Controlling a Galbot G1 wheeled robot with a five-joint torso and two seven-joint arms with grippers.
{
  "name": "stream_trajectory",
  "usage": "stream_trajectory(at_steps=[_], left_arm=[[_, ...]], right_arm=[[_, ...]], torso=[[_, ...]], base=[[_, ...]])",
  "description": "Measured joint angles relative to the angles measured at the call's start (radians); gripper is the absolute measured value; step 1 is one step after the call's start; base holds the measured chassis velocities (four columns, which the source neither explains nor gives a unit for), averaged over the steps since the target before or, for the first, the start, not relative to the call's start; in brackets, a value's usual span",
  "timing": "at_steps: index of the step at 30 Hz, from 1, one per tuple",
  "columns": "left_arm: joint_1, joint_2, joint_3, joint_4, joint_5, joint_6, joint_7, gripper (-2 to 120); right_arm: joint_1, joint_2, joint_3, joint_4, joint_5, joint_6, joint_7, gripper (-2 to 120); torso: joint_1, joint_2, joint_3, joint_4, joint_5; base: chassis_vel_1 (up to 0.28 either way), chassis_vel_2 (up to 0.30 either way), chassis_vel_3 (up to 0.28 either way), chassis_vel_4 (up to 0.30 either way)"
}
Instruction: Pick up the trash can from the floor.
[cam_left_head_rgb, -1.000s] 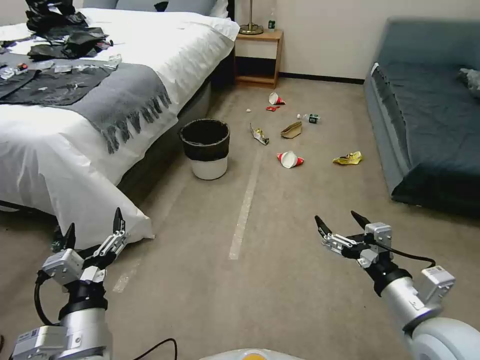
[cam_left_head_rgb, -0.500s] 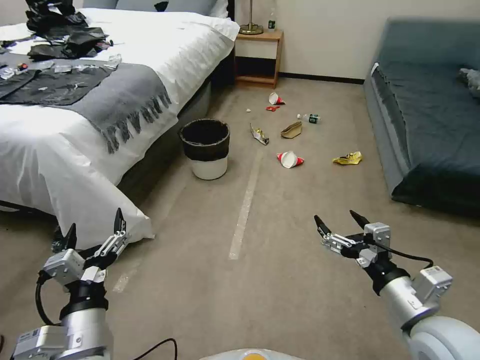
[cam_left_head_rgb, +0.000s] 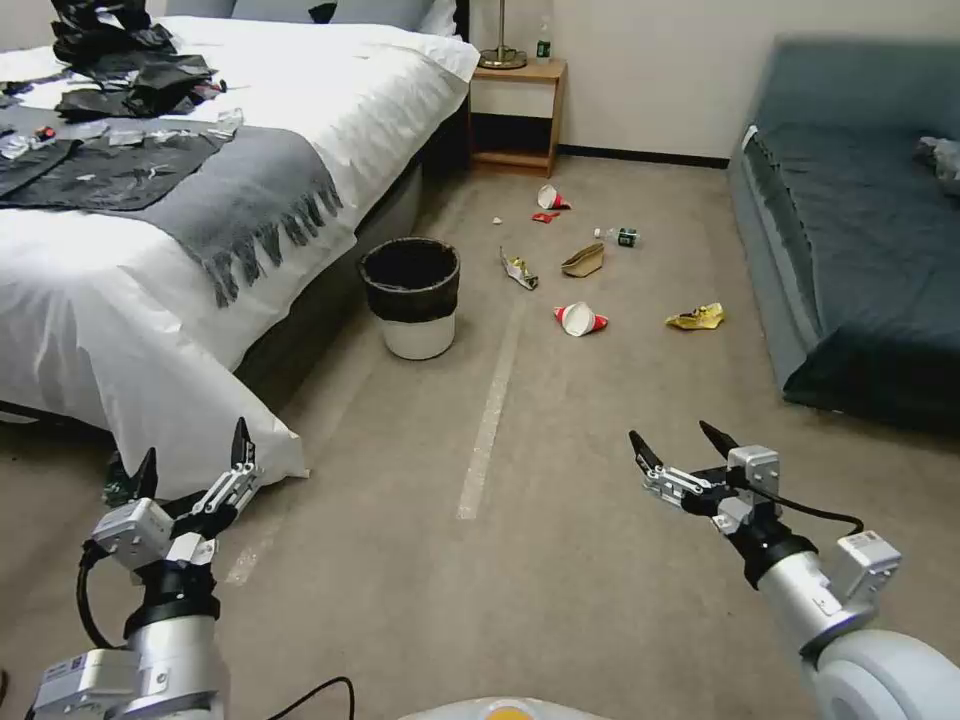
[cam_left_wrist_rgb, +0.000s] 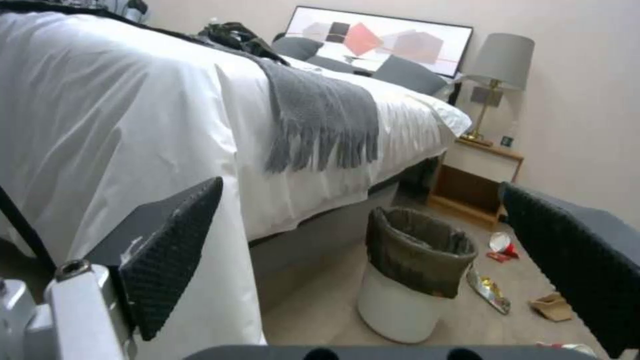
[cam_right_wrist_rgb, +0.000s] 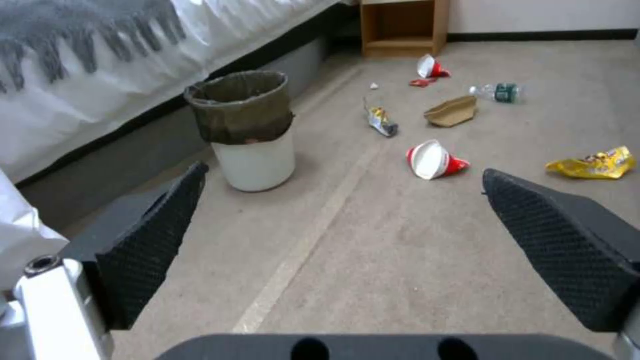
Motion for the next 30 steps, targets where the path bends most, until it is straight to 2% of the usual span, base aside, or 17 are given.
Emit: stream_trajectory(at_steps=[30], left_arm=[[-0.004, 0.002, 0.002, 0.008, 0.0, -0.003, 0.005, 100]], right_arm=[[0.003, 0.002, 0.0, -0.014, 0.004, 0.012, -0.023, 100]], torso=[[0.0, 0.0, 0.0, -0.0001, -0.0001]], base=[[-0.086, 0.083, 0.084, -0.087]])
